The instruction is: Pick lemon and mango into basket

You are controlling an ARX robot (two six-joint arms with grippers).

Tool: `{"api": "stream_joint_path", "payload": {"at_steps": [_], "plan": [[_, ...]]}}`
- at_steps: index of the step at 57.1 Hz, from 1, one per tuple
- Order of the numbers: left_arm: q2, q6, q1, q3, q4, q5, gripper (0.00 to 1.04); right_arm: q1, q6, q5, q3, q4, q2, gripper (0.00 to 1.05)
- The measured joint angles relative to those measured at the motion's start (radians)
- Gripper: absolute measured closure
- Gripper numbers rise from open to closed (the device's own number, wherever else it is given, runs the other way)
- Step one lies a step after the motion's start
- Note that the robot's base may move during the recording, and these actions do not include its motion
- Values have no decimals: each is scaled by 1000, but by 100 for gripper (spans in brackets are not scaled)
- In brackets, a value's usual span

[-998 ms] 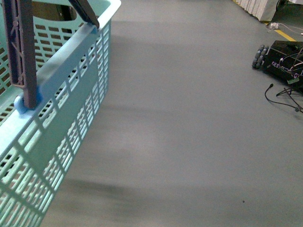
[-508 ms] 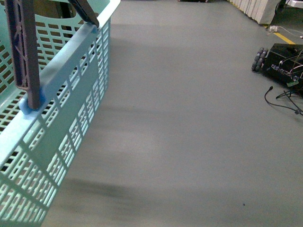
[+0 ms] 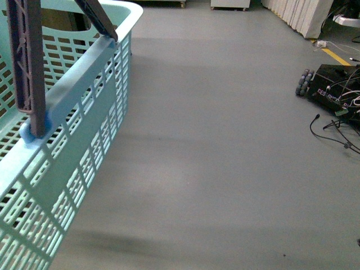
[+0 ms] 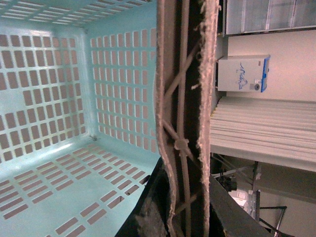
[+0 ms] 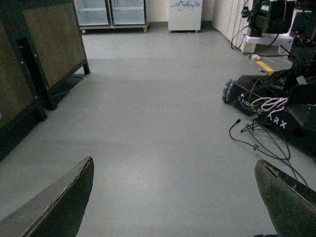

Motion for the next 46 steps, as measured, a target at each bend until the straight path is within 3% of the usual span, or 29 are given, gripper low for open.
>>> {"api": "stream_joint_path", "payload": {"at_steps": [46], "plan": [[0, 2, 0, 5, 0, -1, 97, 0, 0, 0, 0, 0, 0, 9]]}}
